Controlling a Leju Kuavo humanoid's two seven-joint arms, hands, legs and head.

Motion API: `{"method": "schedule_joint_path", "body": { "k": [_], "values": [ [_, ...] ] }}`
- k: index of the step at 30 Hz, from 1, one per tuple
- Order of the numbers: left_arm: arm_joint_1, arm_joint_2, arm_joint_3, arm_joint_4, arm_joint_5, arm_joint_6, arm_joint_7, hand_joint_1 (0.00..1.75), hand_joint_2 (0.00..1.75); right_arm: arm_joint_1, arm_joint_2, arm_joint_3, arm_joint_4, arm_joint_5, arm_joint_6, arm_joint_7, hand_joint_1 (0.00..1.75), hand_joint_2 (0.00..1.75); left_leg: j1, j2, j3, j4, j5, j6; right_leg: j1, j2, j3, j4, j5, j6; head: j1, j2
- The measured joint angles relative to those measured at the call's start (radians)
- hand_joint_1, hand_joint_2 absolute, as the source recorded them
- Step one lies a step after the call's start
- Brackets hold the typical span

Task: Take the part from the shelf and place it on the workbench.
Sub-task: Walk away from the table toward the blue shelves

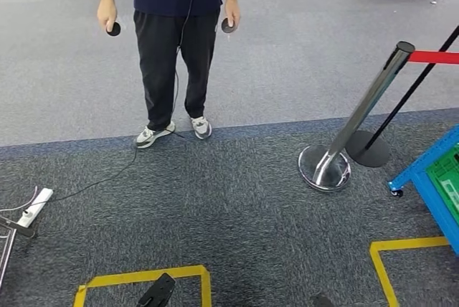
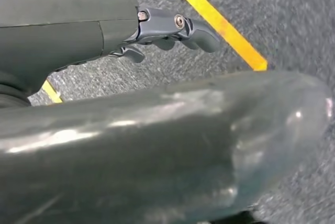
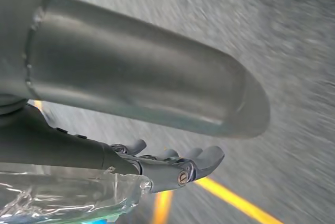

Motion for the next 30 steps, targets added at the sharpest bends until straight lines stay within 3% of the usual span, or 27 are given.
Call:
{"method": "schedule_joint_path", "body": {
  "k": [1,2,3,4,6,8,10,12,14,16,17,18,20,22,24,26,28,30],
  "values": [
    [0.000,0.000,-0.001,0.000,0.000,-0.001,0.000,0.00,0.00,0.012,-0.003,-0.023,0.008,-0.023,0.022,0.022,0.00,0.00,-0.001,0.018,0.002,-0.002,0.000,0.007,0.002,-0.028,-0.040,0.083,-0.038,0.002,0.002,0.000],
    [0.002,0.000,-0.001,0.000,0.000,-0.001,0.001,0.00,0.00,0.020,-0.004,-0.040,0.014,-0.038,0.036,0.036,0.00,0.00,-0.004,0.032,0.002,-0.002,-0.001,0.009,0.002,-0.040,-0.070,0.148,-0.063,0.004,0.002,0.000],
    [0.002,0.000,-0.001,0.000,0.000,-0.001,0.001,0.00,0.00,0.027,-0.005,-0.050,0.017,-0.043,0.040,0.042,0.00,0.00,-0.004,0.041,0.003,-0.002,-0.002,0.008,0.002,-0.042,-0.067,0.147,-0.055,0.005,0.002,0.000],
    [0.002,0.000,-0.001,0.000,0.000,-0.001,0.001,0.00,0.00,0.032,-0.006,-0.059,0.020,-0.049,0.045,0.048,0.00,0.00,-0.004,0.051,0.004,-0.002,-0.004,0.007,0.002,-0.046,-0.044,0.107,-0.030,0.005,0.002,0.000],
    [0.000,0.000,-0.001,0.000,0.000,-0.001,0.000,0.00,0.00,0.033,-0.008,-0.078,0.025,-0.072,0.067,0.073,0.00,0.00,-0.007,0.070,0.008,0.003,-0.011,-0.002,0.003,-0.074,0.036,-0.031,0.024,0.005,0.003,0.000],
    [-0.001,0.001,-0.001,0.000,0.000,-0.001,-0.002,0.00,0.00,0.032,-0.007,-0.107,0.027,-0.109,0.101,0.113,0.00,0.00,-0.013,0.084,0.011,0.009,-0.018,-0.011,0.006,-0.095,0.088,-0.116,0.045,-0.005,0.000,0.000],
    [-0.002,0.002,-0.001,0.000,0.001,-0.001,-0.003,0.00,0.00,0.037,-0.003,-0.136,0.030,-0.136,0.129,0.143,0.00,0.00,-0.014,0.095,0.013,0.011,-0.021,-0.018,0.008,-0.082,0.092,-0.123,0.044,-0.022,-0.004,0.000],
    [-0.002,0.001,-0.001,0.000,0.001,-0.001,-0.003,0.00,0.00,0.045,0.003,-0.157,0.032,-0.150,0.140,0.156,0.00,0.00,-0.010,0.085,0.010,0.025,-0.036,-0.028,0.007,-0.067,0.090,-0.123,0.046,-0.035,-0.006,0.000],
    [-0.001,0.001,-0.001,0.000,0.003,-0.001,-0.004,0.00,0.00,0.046,0.008,-0.172,0.032,-0.155,0.145,0.158,0.00,0.00,-0.006,0.049,-0.025,0.108,-0.088,-0.038,0.005,-0.051,0.089,-0.125,0.049,-0.046,-0.009,0.000],
    [0.004,0.002,-0.001,0.000,0.007,-0.001,-0.006,0.00,0.00,0.044,0.012,-0.185,0.032,-0.162,0.154,0.142,0.00,0.00,-0.005,0.028,-0.095,0.247,-0.150,-0.040,0.005,-0.031,0.086,-0.125,0.050,-0.052,-0.011,0.000],
    [0.006,0.002,-0.001,0.000,0.009,-0.001,-0.008,0.00,0.00,0.045,0.014,-0.191,0.032,-0.168,0.159,0.127,0.00,0.00,-0.005,0.026,-0.121,0.296,-0.162,-0.040,0.006,-0.020,0.085,-0.125,0.051,-0.053,-0.011,0.000],
    [0.008,0.002,-0.001,0.000,0.010,-0.001,-0.010,0.00,0.00,0.046,0.016,-0.198,0.032,-0.173,0.164,0.112,0.00,0.00,-0.005,0.024,-0.131,0.310,-0.154,-0.038,0.006,-0.009,0.084,-0.125,0.051,-0.052,-0.011,0.000],
    [0.008,0.002,-0.001,0.000,0.011,0.000,-0.013,0.00,0.00,0.049,0.021,-0.209,0.032,-0.179,0.169,0.091,0.00,0.00,-0.005,0.016,-0.095,0.227,-0.091,-0.032,0.005,0.012,0.084,-0.125,0.054,-0.050,-0.011,0.000],
    [0.007,0.003,-0.001,0.000,0.013,0.001,-0.015,0.00,0.00,0.048,0.026,-0.218,0.032,-0.182,0.173,0.080,0.00,0.00,-0.004,-0.019,-0.031,0.091,-0.032,-0.025,0.006,0.032,0.081,-0.123,0.057,-0.044,-0.011,0.000],
    [0.006,0.005,-0.001,0.000,0.017,0.003,-0.016,0.00,0.00,0.047,0.029,-0.226,0.032,-0.188,0.178,0.071,0.00,0.00,-0.004,-0.041,-0.001,0.023,-0.016,-0.021,0.005,0.048,0.074,-0.123,0.061,-0.033,-0.012,0.000],
    [0.006,0.007,-0.001,0.000,0.021,0.004,-0.017,0.00,0.00,0.051,0.031,-0.236,0.033,-0.199,0.182,0.062,0.00,0.00,-0.005,-0.028,0.002,0.011,-0.012,-0.013,0.003,0.056,0.068,-0.126,0.065,-0.021,-0.012,0.000],
    [0.005,0.008,0.000,0.000,0.024,0.005,-0.021,0.00,0.00,0.055,0.034,-0.247,0.033,-0.211,0.187,0.054,0.00,0.00,-0.003,-0.012,0.004,0.003,-0.005,-0.001,0.004,0.022,0.049,-0.094,0.043,-0.014,-0.008,0.000],
    [0.009,0.010,0.000,0.000,0.028,0.007,-0.025,0.00,0.00,0.052,0.038,-0.258,0.033,-0.220,0.192,0.048,0.00,0.00,-0.003,0.009,0.005,-0.001,-0.003,0.007,0.006,-0.025,0.000,0.017,-0.020,-0.008,-0.005,0.000]
  ]
}}
